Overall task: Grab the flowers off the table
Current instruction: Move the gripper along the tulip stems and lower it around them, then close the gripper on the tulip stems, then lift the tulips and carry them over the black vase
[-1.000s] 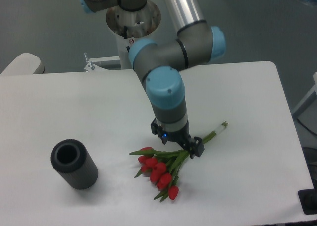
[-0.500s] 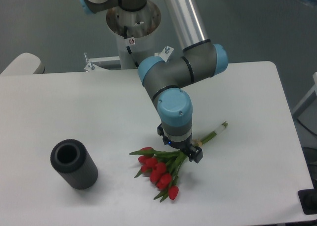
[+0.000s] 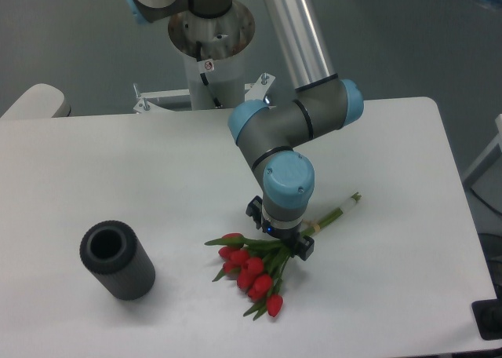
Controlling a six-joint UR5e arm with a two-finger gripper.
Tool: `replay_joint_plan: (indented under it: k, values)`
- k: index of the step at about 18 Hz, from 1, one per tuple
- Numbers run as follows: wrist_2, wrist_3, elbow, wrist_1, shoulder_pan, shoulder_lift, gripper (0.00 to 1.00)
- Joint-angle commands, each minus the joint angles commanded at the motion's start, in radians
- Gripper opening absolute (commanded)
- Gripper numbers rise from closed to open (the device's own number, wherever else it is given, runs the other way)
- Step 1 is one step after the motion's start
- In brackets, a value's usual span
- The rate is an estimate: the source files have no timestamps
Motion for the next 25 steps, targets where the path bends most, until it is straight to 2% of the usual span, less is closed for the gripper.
replay_joint_plan:
  k: [2, 3, 4, 5, 8, 11, 13, 16, 21, 25]
  values:
    - [-0.003, 0.002, -0.005, 0.041, 0.002, -0.012, 0.98]
    - [-0.006, 0.002, 0.000, 0.066, 0.008, -0.020, 0.85]
    - [-0.014, 0.002, 0.002, 0.069, 0.009, -0.020, 0.66]
    - [-0.026, 0.002, 0.002, 0.072, 0.011, -0.021, 0.53]
    - [-0.032, 0.002, 0.002, 0.075, 0.014, -0.018, 0.35]
    - [-0.034, 0.002, 0.005, 0.075, 0.014, -0.009, 0.32]
    - [-0.034, 0.002, 0.011, 0.075, 0.014, 0.001, 0.26]
    - [-0.054, 0.002, 0.040, 0.060, 0.017, 0.037, 0.25]
    - [-0.300, -0.002, 0.080, 0.020, 0.034, 0.138, 0.25]
    - [-0.474, -0.002, 0.100, 0.018, 0.060, 0.189, 0.25]
